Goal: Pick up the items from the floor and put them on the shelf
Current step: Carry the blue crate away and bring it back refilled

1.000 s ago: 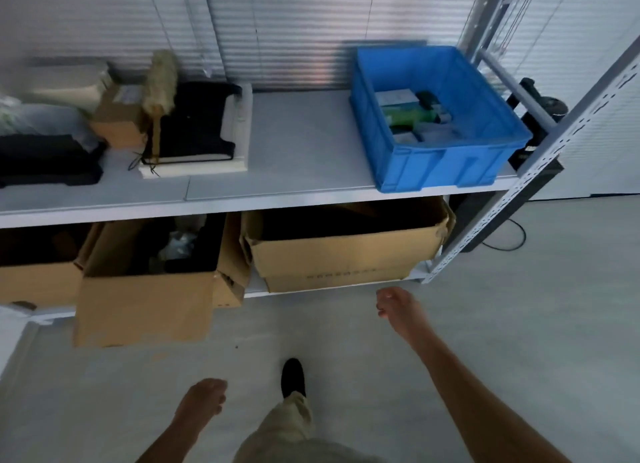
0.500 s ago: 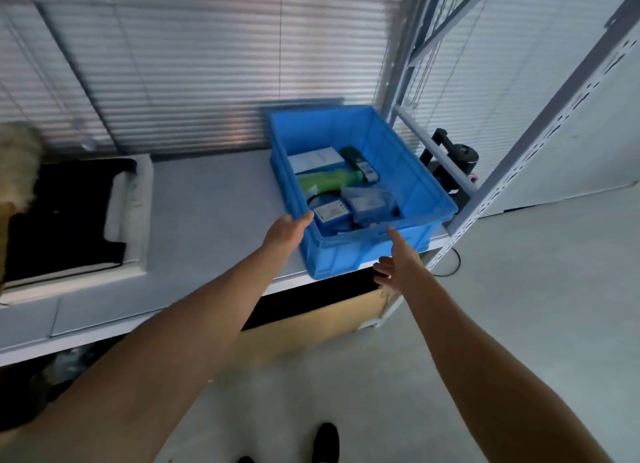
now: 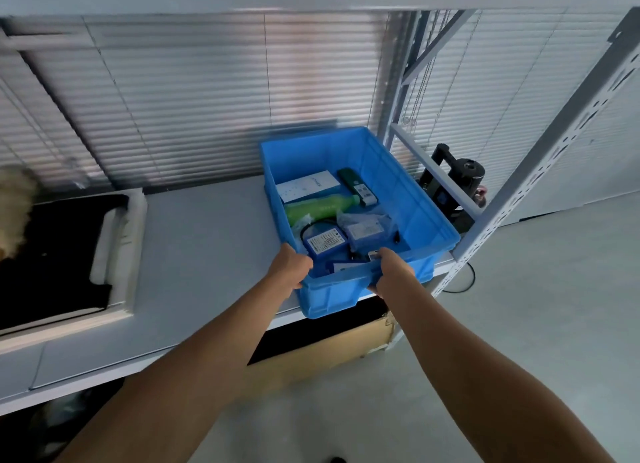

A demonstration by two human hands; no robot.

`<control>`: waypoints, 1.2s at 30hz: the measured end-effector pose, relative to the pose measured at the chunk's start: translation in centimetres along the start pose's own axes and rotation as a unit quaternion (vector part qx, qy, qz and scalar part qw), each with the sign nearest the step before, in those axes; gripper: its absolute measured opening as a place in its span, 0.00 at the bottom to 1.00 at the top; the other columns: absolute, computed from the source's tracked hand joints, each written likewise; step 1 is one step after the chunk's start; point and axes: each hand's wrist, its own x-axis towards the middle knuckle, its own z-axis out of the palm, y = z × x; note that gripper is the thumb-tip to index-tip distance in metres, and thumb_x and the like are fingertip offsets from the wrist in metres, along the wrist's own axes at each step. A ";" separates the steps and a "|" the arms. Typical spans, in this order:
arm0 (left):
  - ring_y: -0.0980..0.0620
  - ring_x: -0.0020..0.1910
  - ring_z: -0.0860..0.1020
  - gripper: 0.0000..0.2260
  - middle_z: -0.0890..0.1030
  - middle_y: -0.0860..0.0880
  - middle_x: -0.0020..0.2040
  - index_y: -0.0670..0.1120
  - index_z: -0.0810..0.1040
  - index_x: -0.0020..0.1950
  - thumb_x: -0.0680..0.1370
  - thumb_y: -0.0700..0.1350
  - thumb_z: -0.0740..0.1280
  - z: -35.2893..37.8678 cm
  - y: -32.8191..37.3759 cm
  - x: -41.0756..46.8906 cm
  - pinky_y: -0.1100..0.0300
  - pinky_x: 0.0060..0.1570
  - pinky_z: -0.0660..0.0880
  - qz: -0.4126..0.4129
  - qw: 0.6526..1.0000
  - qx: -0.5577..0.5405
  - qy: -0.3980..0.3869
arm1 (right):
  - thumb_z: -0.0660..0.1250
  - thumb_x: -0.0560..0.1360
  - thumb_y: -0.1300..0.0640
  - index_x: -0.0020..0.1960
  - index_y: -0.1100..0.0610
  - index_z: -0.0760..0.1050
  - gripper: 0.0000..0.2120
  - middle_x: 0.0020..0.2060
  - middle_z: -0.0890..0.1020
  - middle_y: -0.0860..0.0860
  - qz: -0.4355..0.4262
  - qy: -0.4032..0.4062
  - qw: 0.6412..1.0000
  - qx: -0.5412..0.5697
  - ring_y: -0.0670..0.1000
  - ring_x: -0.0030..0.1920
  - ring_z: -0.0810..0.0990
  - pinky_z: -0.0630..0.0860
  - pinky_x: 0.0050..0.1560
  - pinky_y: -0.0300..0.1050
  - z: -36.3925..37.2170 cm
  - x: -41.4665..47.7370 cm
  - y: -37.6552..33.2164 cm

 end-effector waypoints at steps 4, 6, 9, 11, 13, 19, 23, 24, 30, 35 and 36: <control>0.43 0.59 0.78 0.25 0.76 0.43 0.64 0.45 0.66 0.69 0.75 0.45 0.71 -0.4 -0.6 0.1 0.51 0.46 0.76 -0.006 1.000 -0.004 -0.018 | 0.72 0.70 0.62 0.55 0.61 0.75 0.15 0.50 0.80 0.59 -0.005 0.027 1.000 -0.004 0.59 0.50 0.82 0.82 0.49 0.60 -0.9 -0.3 0.3; 0.43 0.59 0.78 0.26 0.75 0.42 0.65 0.44 0.66 0.69 0.76 0.51 0.71 -1.0 -0.4 0.1 0.51 0.49 0.75 -0.001 1.000 -0.004 0.006 | 0.73 0.69 0.63 0.52 0.61 0.75 0.13 0.44 0.79 0.57 -0.010 0.034 0.999 -0.010 0.57 0.46 0.81 0.82 0.48 0.58 -1.6 -0.5 0.4; 0.40 0.65 0.74 0.30 0.70 0.40 0.71 0.41 0.63 0.72 0.76 0.53 0.70 -2.6 0.6 0.3 0.47 0.60 0.75 0.027 0.996 0.018 0.082 | 0.71 0.69 0.65 0.43 0.61 0.72 0.08 0.35 0.74 0.56 -0.013 0.045 0.999 -0.014 0.56 0.44 0.76 0.80 0.57 0.58 -3.4 -0.6 0.9; 0.38 0.67 0.72 0.32 0.66 0.39 0.72 0.40 0.62 0.73 0.76 0.51 0.71 -3.6 1.2 0.6 0.48 0.61 0.72 0.053 0.991 0.037 0.116 | 0.70 0.69 0.65 0.41 0.61 0.70 0.08 0.35 0.73 0.57 -0.023 0.053 0.998 -0.024 0.57 0.44 0.76 0.79 0.57 0.58 -5.0 -0.7 1.4; 0.38 0.69 0.69 0.35 0.63 0.38 0.73 0.41 0.60 0.75 0.75 0.51 0.72 -4.5 1.9 1.1 0.47 0.62 0.70 0.079 0.983 0.076 0.147 | 0.69 0.67 0.64 0.46 0.61 0.73 0.10 0.38 0.76 0.58 -0.035 0.046 0.998 -0.017 0.58 0.42 0.78 0.80 0.52 0.57 -6.8 -0.6 2.0; 0.39 0.75 0.58 0.37 0.59 0.41 0.77 0.44 0.59 0.77 0.73 0.51 0.70 -6.0 3.2 3.7 0.41 0.70 0.63 0.162 0.929 0.259 0.208 | 0.69 0.69 0.66 0.43 0.61 0.75 0.04 0.42 0.79 0.60 -0.079 0.083 0.991 -0.064 0.58 0.41 0.78 0.78 0.42 0.53 -13.2 -1.5 3.3; 0.39 0.75 0.60 0.38 0.60 0.42 0.78 0.45 0.55 0.79 0.74 0.53 0.68 -6.3 4.0 5.0 0.41 0.72 0.61 0.180 0.889 0.373 0.195 | 0.68 0.70 0.69 0.44 0.66 0.77 0.03 0.38 0.80 0.60 -0.110 0.096 0.985 -0.094 0.60 0.37 0.79 0.80 0.41 0.52 -17.5 -3.2 3.1; 0.39 0.73 0.65 0.38 0.64 0.41 0.76 0.45 0.55 0.79 0.74 0.54 0.68 -6.4 4.2 5.2 0.42 0.69 0.64 0.170 0.891 0.384 0.175 | 0.67 0.71 0.69 0.44 0.66 0.77 0.03 0.37 0.81 0.60 -0.113 0.098 0.983 -0.104 0.59 0.36 0.79 0.81 0.37 0.50 -18.4 -3.6 3.1; 0.41 0.49 0.79 0.21 0.80 0.41 0.57 0.45 0.73 0.67 0.76 0.49 0.67 -6.8 3.1 5.6 0.54 0.45 0.75 0.182 0.902 0.382 0.079 | 0.66 0.74 0.67 0.44 0.64 0.77 0.02 0.41 0.83 0.62 -0.114 0.084 0.974 -0.178 0.61 0.37 0.81 0.81 0.32 0.47 -22.9 -5.4 4.0; 0.43 0.47 0.78 0.17 0.80 0.46 0.52 0.46 0.76 0.64 0.77 0.51 0.67 -6.8 1.5 4.7 0.52 0.49 0.76 0.202 0.923 0.327 0.025 | 0.68 0.73 0.66 0.46 0.66 0.77 0.03 0.43 0.83 0.64 -0.107 0.104 0.971 -0.186 0.62 0.39 0.82 0.81 0.45 0.56 -24.5 -5.5 6.3; 0.43 0.47 0.79 0.17 0.80 0.45 0.52 0.47 0.76 0.63 0.76 0.51 0.67 -6.7 1.2 4.4 0.51 0.49 0.77 0.211 0.922 0.323 0.030 | 0.68 0.73 0.66 0.46 0.66 0.77 0.03 0.42 0.83 0.64 -0.112 0.115 0.970 -0.183 0.62 0.38 0.82 0.81 0.45 0.57 -24.5 -5.7 6.7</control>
